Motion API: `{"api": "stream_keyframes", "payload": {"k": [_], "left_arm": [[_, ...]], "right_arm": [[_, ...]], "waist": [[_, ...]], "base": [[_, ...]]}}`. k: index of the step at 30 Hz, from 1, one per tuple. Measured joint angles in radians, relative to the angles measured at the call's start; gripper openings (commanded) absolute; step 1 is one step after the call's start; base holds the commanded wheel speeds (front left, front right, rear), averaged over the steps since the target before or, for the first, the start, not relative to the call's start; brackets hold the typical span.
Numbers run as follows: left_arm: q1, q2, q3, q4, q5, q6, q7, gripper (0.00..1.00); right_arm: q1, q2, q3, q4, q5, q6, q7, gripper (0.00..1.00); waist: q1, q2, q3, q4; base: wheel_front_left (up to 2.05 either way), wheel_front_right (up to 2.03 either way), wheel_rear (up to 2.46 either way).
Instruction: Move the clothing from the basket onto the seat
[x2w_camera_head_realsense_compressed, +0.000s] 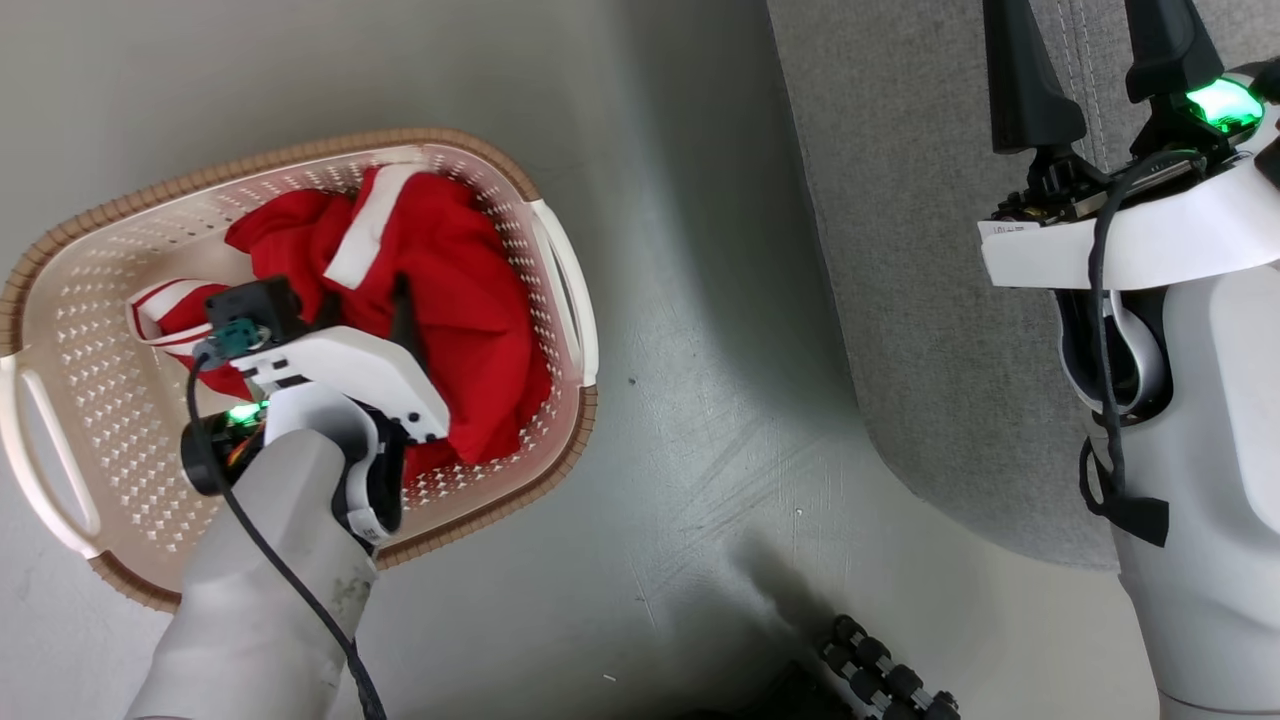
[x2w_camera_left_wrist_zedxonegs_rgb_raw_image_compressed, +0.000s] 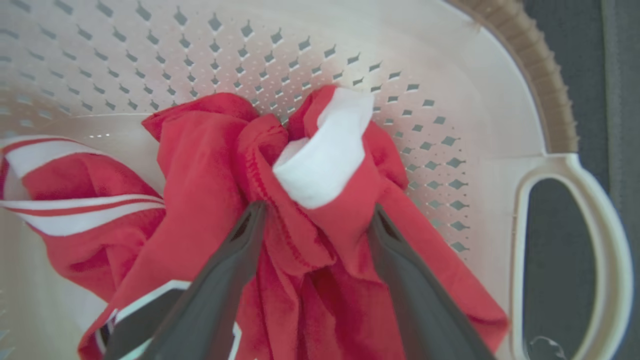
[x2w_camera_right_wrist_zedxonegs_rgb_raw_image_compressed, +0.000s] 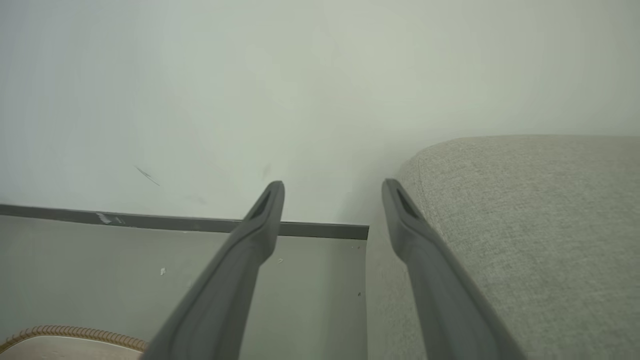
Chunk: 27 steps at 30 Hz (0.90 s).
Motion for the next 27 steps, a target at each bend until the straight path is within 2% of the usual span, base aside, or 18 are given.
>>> {"api": "stream_keyframes", "payload": {"k": [4, 9, 10, 11, 12, 13, 24, 27], "left_arm": [[-0.015, 0.002, 0.027, 0.030, -0.006, 0.021, -0.014, 1.00], [-0.030, 0.001, 0.033, 0.036, -0.021, 0.021, -0.026, 1.00], [-0.032, 0.001, 0.036, 0.036, -0.029, 0.016, -0.029, 0.92], [-0.036, 0.001, 0.040, 0.036, -0.038, 0.012, -0.036, 0.42], [-0.039, 0.001, 0.043, 0.036, -0.044, 0.012, -0.041, 0.35], [-0.042, 0.002, 0.043, 0.036, -0.046, 0.008, -0.047, 0.00], [-0.061, 0.002, -0.007, 0.039, -0.028, -0.085, -0.081, 0.00], [-0.060, 0.017, -0.021, 0.037, -0.010, -0.104, -0.098, 0.00]], "right_arm": [[0.000, 0.000, -0.001, 0.008, 0.008, 0.000, 0.000, 1.00], [-0.001, 0.000, -0.002, 0.014, 0.011, 0.000, 0.000, 1.00], [-0.001, 0.000, -0.002, 0.014, 0.011, 0.000, 0.000, 1.00], [-0.003, 0.000, -0.002, 0.015, 0.015, 0.000, 0.000, 1.00], [-0.007, 0.000, -0.002, 0.015, 0.019, 0.000, 0.000, 1.00], [-0.015, 0.000, -0.001, 0.016, 0.020, 0.000, 0.000, 1.00], [-0.025, 0.000, -0.018, 0.026, 0.019, 0.000, 0.000, 1.00], [-0.024, 0.000, -0.032, 0.033, 0.017, 0.000, 0.000, 1.00]], "waist": [[0.0000, 0.0000, 0.015, -0.011], [0.0000, 0.0000, 0.027, -0.019], [0.0001, 0.0000, 0.030, -0.020], [0.0000, 0.0000, 0.033, -0.022], [0.0000, 0.0000, 0.035, -0.023], [0.0000, 0.0000, 0.037, -0.024], [0.0000, 0.0000, 0.041, -0.020], [0.0000, -0.0001, 0.035, -0.012]], "base": [[0.00, 0.00, 0.00], [0.00, 0.00, 0.00], [0.00, 0.00, 0.00], [0.00, 0.00, 0.00], [0.00, 0.00, 0.00], [0.00, 0.00, 0.00], [0.00, 0.00, 0.00], [0.00, 0.00, 0.00]]}}
